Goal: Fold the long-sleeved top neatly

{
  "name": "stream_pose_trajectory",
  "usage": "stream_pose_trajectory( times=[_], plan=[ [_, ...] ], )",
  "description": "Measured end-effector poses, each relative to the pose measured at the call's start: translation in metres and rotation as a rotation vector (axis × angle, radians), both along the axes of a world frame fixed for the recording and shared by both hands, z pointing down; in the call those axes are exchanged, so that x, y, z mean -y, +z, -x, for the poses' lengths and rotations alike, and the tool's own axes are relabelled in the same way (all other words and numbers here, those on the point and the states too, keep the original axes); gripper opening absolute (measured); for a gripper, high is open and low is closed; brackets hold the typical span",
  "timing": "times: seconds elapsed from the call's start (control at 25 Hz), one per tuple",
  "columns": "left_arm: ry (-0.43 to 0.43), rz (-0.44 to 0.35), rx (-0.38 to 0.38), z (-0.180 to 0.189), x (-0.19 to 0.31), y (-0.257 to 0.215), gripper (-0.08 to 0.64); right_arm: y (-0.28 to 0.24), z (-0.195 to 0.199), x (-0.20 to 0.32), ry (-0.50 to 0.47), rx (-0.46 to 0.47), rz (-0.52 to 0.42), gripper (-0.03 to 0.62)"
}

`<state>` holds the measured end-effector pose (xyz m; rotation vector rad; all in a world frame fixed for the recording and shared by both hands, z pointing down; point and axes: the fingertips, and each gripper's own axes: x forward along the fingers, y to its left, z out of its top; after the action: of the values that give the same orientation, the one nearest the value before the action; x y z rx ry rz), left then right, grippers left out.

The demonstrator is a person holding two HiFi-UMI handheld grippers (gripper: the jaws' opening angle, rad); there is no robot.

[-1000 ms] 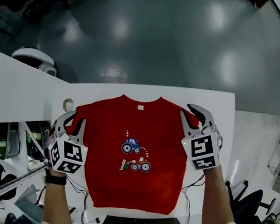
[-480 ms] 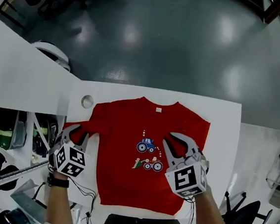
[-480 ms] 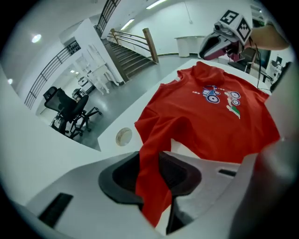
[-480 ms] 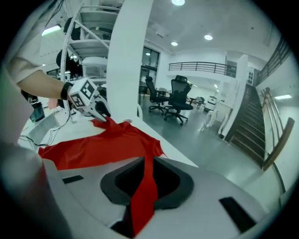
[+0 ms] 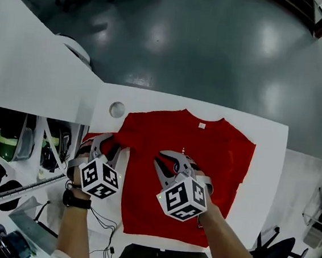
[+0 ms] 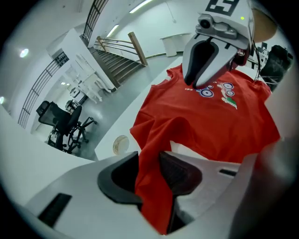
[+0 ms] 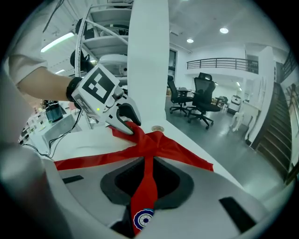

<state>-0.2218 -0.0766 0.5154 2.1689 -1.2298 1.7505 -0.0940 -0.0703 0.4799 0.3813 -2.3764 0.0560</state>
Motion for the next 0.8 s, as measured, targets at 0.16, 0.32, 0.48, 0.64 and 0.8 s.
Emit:
stream_pose_trajectory(
  times=[0.16,0.32,0.48,0.64,0.8],
  plan=[
    [0.021,0.029,0.008,0.006,-0.003,0.006,0.146,0.006,0.010,0.001,-0.008,-0.015,0.011,0.069],
    [0.014,0.065,0.019,0.019,-0.008,0.018,0.146,0.020,0.016,0.003,-0.012,-0.044,0.030,0.069],
    [0.035,0.090,0.040,0.024,-0.008,0.026,0.106,0.039,0.018,0.002,-0.012,-0.094,0.064,0.069],
    [0.052,0.094,0.064,0.027,-0.009,0.034,0.026,0.061,0.014,0.000,-0.024,-0.178,0.098,0.067],
    [0.028,0.084,0.073,0.034,-0.008,0.035,0.023,0.068,0.010,-0.001,-0.020,-0.198,0.125,0.067]
  ],
)
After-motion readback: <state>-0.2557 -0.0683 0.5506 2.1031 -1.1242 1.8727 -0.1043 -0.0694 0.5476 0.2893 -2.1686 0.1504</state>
